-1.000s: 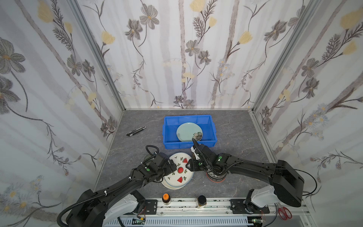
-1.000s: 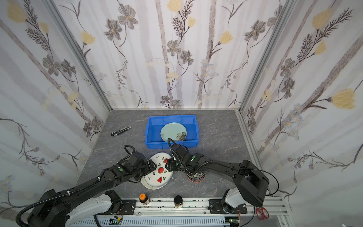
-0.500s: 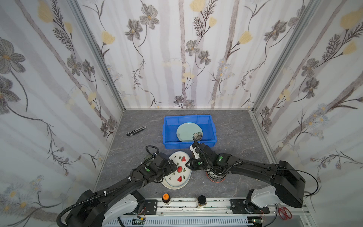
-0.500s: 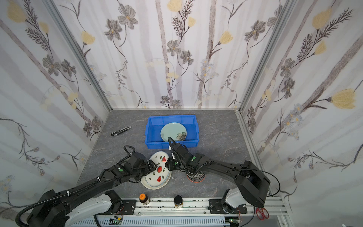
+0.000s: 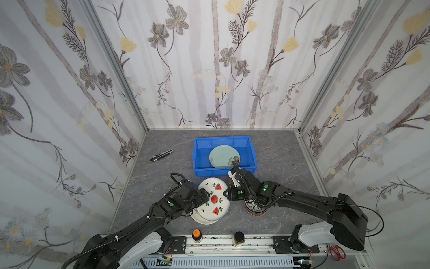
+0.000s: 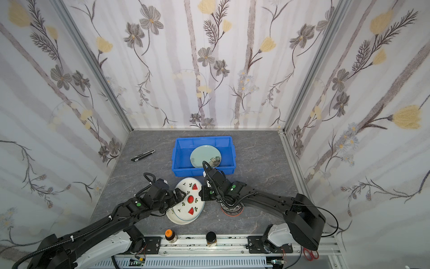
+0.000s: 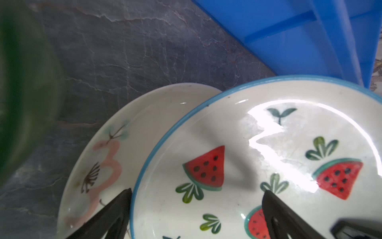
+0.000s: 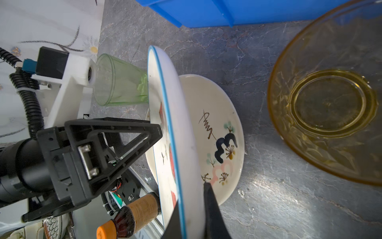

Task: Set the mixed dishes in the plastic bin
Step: 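Lift the watermelon plate upright with both grippers off the cream plate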

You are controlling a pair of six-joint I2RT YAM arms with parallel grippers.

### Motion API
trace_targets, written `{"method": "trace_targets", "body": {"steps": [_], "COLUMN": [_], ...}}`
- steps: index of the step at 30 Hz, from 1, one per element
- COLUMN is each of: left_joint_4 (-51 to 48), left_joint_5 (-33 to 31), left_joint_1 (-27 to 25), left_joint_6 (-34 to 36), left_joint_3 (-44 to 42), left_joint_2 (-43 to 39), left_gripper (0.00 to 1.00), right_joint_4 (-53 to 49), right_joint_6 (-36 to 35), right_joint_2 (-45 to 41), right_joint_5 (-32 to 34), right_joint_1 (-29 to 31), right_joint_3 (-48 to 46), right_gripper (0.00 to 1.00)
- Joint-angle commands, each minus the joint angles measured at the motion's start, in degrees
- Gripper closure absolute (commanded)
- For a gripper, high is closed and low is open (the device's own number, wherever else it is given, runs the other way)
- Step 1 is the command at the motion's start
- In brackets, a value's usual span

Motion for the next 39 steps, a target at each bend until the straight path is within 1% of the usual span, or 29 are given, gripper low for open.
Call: {"method": "trace_targets", "body": {"steps": [1,6,13,15,20,23,26,28,29,32,35,39], "left_joint_4": [2.47,2.45,2.47,2.47,2.56,2.86,4.90,6.92,7.92,9.96,11.28,13.18], "left_joint_5": [0.95,4.07,8.63,9.81,10.94,11.32,13.71,15.29,15.86,16.64,17.43,17.96], "left_joint_1": [0.25,1.32,4.72,5.65,6.88,7.27,7.36,7.31,7.37,7.46,7.40,7.69], "left_joint_6": [2.69,6.24,8.00,8.29,8.73,9.05,8.71,7.99,7.68,7.30,7.00,6.58], "left_joint_3": [0.19,0.77,1.34,1.60,2.11,3.27,4.27,4.28,4.18,3.66,3.26,3.05], "left_joint_2": [-3.04,-9.88,-15.57,-16.26,-16.09,-15.54,-14.62,-14.34,-14.25,-13.86,-13.19,-12.70], "left_gripper": [0.00,0.00,0.00,0.00,0.00,0.00,0.01,0.03,0.04,0.10,0.14,0.27], "right_joint_4": [4.34,3.64,3.54,3.54,4.21,6.41,10.13,12.73,13.93,16.19,18.27,20.60], "right_joint_6": [0.23,-0.62,-1.40,-1.69,-1.36,-0.18,1.50,2.86,3.50,4.92,6.31,7.96], "right_joint_2": [-1.45,-3.91,-8.00,-9.25,-12.16,-13.50,-14.37,-14.66,-14.74,-14.92,-15.35,-15.63], "right_joint_5": [-2.72,-4.18,-8.07,-9.30,-12.12,-15.03,-18.56,-20.25,-21.07,-22.14,-23.11,-24.07], "right_joint_1": [-0.97,-3.59,-7.55,-10.26,-12.81,-14.24,-15.76,-16.55,-16.88,-17.34,-17.67,-17.92], "right_joint_3": [-0.28,-1.07,-2.36,-2.58,-2.99,-3.91,-5.10,-5.14,-6.67,-7.16,-7.51,-8.14], "right_gripper": [1.00,1.00,1.00,1.00,1.00,1.00,1.00,1.00,1.00,1.00,1.00,1.00]}}
